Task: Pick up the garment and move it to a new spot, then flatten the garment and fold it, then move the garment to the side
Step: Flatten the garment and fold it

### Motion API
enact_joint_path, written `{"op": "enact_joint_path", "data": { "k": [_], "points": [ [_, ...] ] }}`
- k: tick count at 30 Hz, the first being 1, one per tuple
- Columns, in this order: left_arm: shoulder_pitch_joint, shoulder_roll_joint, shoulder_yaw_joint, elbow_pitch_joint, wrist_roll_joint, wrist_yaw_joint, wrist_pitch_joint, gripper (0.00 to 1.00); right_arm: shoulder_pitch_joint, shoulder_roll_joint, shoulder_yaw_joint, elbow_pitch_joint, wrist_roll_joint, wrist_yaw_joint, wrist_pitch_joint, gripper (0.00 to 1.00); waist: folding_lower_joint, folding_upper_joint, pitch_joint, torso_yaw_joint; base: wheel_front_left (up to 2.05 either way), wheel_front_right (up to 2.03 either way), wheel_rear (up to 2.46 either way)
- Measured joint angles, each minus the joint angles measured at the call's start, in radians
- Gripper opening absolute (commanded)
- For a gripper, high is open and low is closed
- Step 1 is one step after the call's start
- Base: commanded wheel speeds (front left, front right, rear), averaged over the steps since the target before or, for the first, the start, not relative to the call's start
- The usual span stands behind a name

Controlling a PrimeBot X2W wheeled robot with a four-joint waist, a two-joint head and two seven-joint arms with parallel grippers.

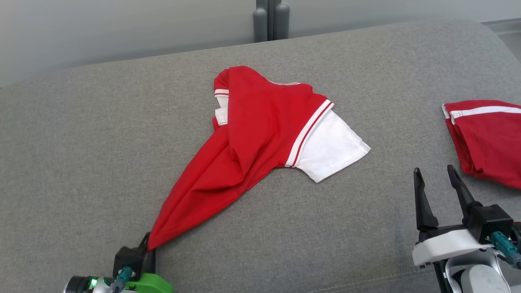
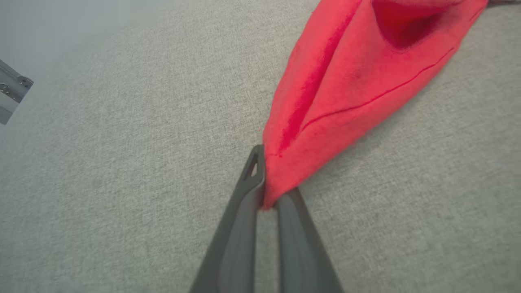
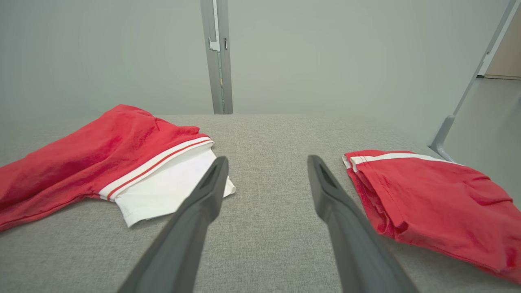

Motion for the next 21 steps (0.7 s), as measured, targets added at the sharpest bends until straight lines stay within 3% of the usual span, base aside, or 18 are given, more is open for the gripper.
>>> {"op": "enact_joint_path", "data": {
  "k": [1,9,21],
  "points": [
    [0.010,-0.007,0.009,-0.001,0.000,-0.007,0.000,1.00,0.002,0.000,-0.003,0.000,-0.001,0.000,0.000,1.00,0.0000,0.0000,0.000,0.002,0.00,0.00,0.00],
    [0.093,-0.031,0.172,-0.044,0.006,-0.035,0.000,1.00,0.002,0.000,-0.010,-0.010,-0.022,0.000,0.000,1.00,0.0000,0.0000,-0.012,0.020,0.00,0.00,0.00],
    [0.288,-0.104,0.557,-0.261,0.044,-0.089,0.000,1.00,0.029,-0.037,-0.064,-0.037,-0.014,0.000,0.000,1.00,0.0000,0.0001,-0.071,0.061,0.00,0.00,0.00]
  ]
}}
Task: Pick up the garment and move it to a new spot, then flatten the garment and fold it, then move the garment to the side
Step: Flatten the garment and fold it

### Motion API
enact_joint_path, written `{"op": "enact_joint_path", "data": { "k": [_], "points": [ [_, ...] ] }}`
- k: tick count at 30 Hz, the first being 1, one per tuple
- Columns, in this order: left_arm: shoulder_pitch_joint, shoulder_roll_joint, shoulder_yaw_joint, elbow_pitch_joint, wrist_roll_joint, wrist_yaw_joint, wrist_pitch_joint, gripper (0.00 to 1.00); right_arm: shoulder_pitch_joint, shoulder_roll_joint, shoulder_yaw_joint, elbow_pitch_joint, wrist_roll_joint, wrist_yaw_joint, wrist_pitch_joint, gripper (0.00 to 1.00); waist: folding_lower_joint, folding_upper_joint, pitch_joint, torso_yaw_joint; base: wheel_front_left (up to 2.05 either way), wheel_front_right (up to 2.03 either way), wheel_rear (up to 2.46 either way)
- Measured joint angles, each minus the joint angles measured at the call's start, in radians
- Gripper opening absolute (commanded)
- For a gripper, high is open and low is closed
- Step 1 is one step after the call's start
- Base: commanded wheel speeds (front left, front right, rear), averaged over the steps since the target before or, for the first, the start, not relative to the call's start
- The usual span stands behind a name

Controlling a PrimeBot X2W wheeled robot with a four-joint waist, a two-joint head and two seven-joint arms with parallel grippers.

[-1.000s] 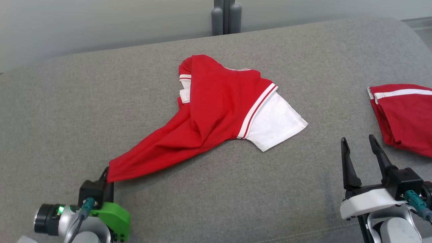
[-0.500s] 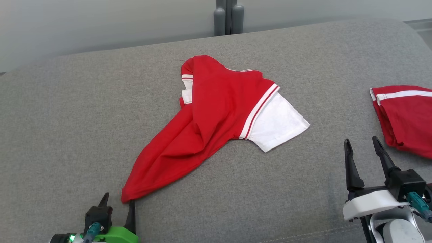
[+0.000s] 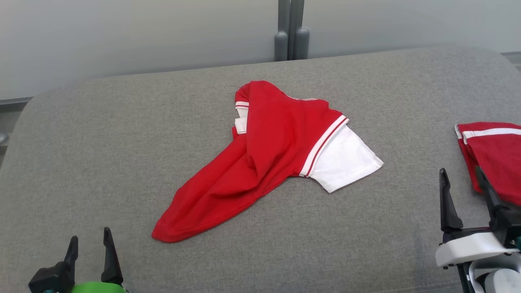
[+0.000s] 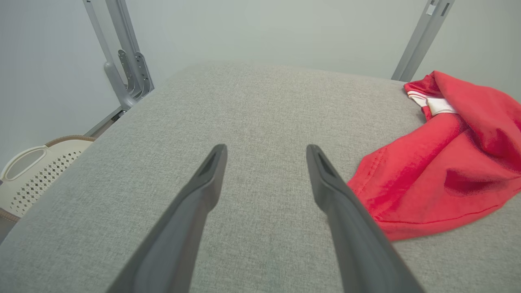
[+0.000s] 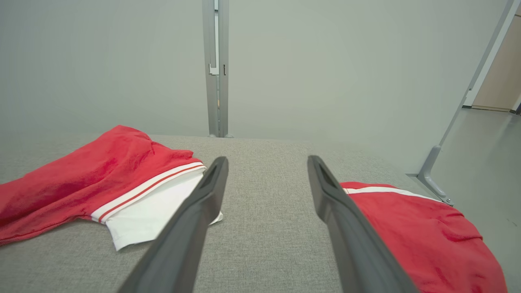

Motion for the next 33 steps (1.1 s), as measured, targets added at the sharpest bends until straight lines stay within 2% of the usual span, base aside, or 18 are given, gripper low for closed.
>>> {"op": "enact_joint_path", "data": {
  "k": [6,11,16,21,25,33],
  "points": [
    [0.042,-0.052,0.064,-0.060,0.021,-0.106,0.000,1.00,0.016,-0.019,-0.017,0.010,0.004,0.000,0.000,1.00,0.0000,0.0000,-0.031,0.030,0.00,0.00,0.00],
    [0.089,-0.090,0.146,-0.125,0.057,-0.165,0.000,1.00,0.035,-0.016,-0.025,-0.007,-0.007,0.000,0.001,1.00,0.0000,0.0000,-0.061,0.044,0.00,0.00,0.00],
    [0.139,-0.092,0.187,-0.116,0.110,-0.217,0.000,1.00,0.058,-0.016,-0.024,-0.009,-0.023,0.000,0.001,1.00,0.0000,0.0000,-0.076,0.053,0.00,0.00,0.00],
    [0.154,-0.081,0.211,-0.078,0.150,-0.306,0.000,1.00,0.080,-0.005,-0.021,-0.009,-0.032,0.000,0.001,1.00,0.0000,0.0000,-0.086,0.068,0.00,0.00,0.00],
    [0.140,-0.067,0.192,-0.033,0.168,-0.372,0.000,1.00,0.088,0.010,-0.047,-0.017,-0.025,0.000,0.001,1.00,0.0000,0.0000,-0.088,0.090,0.00,0.00,0.00],
    [0.098,-0.056,0.182,0.028,0.174,-0.397,0.000,1.00,0.095,0.028,-0.062,0.003,-0.010,0.000,0.000,1.00,0.0000,0.0000,-0.087,0.107,0.00,0.00,0.00]
  ]
}}
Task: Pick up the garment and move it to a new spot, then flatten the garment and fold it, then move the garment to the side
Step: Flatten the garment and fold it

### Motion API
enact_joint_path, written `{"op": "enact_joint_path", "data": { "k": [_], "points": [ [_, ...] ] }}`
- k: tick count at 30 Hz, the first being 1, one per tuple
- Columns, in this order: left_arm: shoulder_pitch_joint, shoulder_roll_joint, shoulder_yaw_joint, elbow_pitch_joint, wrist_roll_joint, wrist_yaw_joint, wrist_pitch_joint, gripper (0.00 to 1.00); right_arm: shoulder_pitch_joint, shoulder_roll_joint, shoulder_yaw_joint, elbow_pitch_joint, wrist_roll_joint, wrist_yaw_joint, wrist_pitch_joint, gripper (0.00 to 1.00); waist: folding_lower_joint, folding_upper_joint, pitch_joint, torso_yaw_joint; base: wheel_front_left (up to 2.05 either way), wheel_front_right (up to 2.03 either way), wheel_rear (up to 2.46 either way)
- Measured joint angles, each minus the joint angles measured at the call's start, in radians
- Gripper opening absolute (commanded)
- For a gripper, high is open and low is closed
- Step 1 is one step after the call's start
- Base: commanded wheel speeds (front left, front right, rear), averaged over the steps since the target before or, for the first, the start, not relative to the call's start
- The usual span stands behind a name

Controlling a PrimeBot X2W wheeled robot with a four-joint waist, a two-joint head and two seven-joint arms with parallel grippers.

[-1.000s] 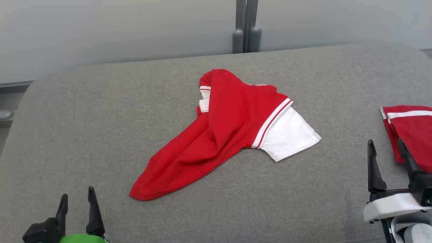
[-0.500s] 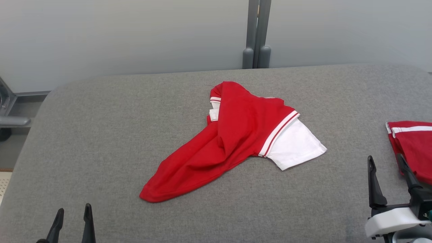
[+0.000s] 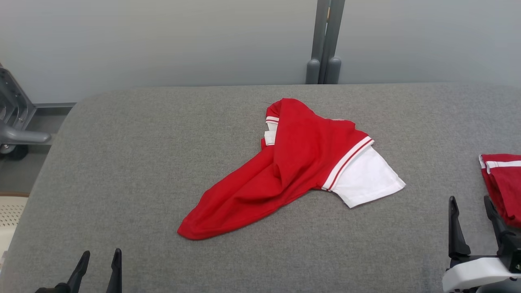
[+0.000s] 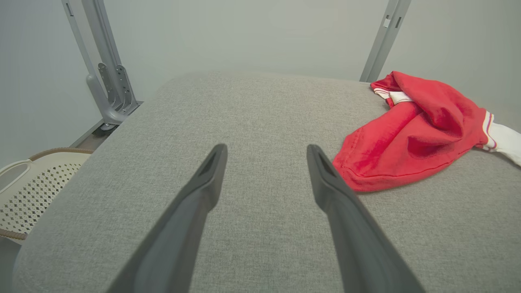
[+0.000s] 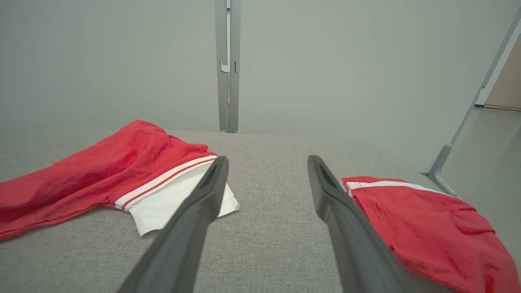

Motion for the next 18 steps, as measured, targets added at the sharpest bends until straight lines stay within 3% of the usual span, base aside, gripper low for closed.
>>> {"op": "enact_joint_path", "data": {
  "k": [18],
  "points": [
    [-0.008,0.001,-0.057,0.009,-0.022,-0.002,0.000,1.00,-0.015,0.008,0.036,0.059,0.012,0.000,0.000,1.00,0.0000,0.0000,0.008,-0.034,0.00,0.00,0.00]
  ]
}}
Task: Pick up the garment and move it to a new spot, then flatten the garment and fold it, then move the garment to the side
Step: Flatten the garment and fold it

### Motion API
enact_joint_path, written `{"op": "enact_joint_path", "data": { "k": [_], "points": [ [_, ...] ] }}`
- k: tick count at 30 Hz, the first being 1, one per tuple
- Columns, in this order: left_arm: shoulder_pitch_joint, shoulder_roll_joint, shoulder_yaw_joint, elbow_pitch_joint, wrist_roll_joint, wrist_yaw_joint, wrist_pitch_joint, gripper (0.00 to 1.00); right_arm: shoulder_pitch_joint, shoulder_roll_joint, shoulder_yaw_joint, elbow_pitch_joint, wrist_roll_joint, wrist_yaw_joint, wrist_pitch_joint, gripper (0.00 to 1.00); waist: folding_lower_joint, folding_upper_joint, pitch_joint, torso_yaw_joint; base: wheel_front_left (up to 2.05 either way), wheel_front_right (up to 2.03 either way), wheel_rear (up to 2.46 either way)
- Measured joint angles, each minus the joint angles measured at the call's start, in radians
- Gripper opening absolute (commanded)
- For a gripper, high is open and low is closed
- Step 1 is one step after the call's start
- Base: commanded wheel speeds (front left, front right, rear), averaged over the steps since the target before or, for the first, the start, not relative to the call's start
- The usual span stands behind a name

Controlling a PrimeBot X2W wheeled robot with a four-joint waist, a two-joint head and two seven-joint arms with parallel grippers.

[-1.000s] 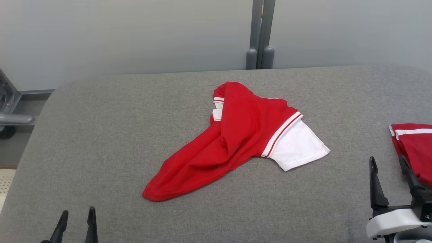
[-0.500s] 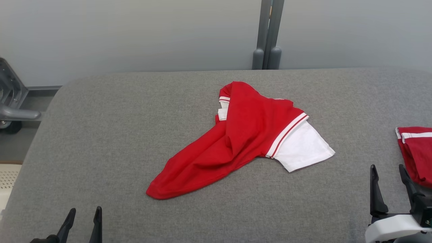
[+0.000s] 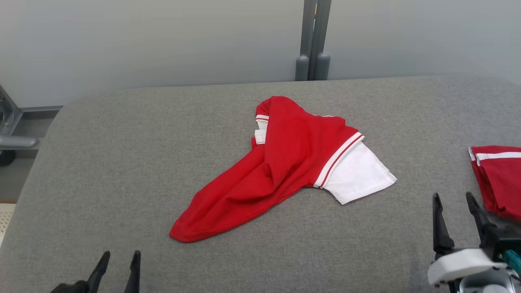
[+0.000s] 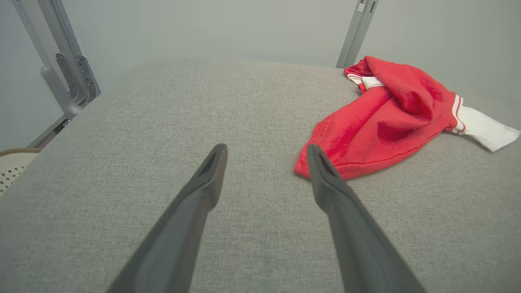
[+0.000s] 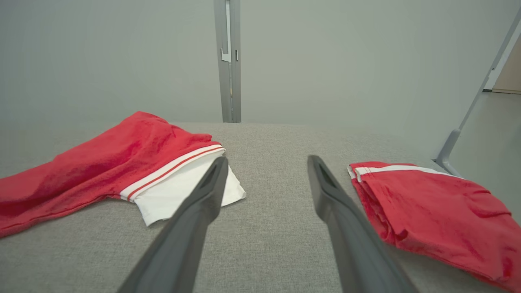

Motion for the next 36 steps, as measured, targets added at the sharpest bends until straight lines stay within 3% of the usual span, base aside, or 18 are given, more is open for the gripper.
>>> {"op": "enact_joint_path", "data": {
  "k": [3,7,10,16,27,36],
  "points": [
    [-0.028,0.004,-0.040,0.016,-0.009,0.000,0.029,1.00,-0.078,-0.020,0.035,0.040,0.000,0.000,0.011,1.00,0.0000,0.0000,0.012,-0.009,0.00,0.00,0.00],
    [-0.142,-0.016,-0.079,0.000,-0.025,0.006,0.159,1.00,-0.295,-0.119,0.135,0.110,0.003,0.000,0.217,1.00,0.0000,0.0000,0.057,-0.028,0.00,0.00,0.00],
    [-0.211,-0.046,-0.107,0.015,-0.042,0.016,0.246,1.00,-0.404,-0.153,0.219,0.182,0.028,0.000,0.355,1.00,0.0000,0.0000,0.098,-0.037,0.00,0.00,0.00],
    [-0.298,-0.061,-0.125,0.049,-0.041,0.056,0.347,1.00,-0.575,-0.193,0.397,0.321,0.092,0.001,0.501,1.00,0.0000,0.0000,0.184,-0.056,0.00,0.00,0.00],
    [-0.363,-0.046,-0.132,0.112,-0.028,0.085,0.401,1.00,-0.732,-0.200,0.517,0.566,0.118,0.001,0.469,1.00,0.0000,0.0000,0.316,-0.073,0.00,0.00,0.00],
    [-0.343,-0.040,-0.148,0.108,-0.030,0.085,0.408,1.00,-0.773,-0.185,0.550,0.693,0.150,0.000,0.384,1.00,0.0000,0.0000,0.305,-0.067,0.00,0.00,0.00]
  ]
}}
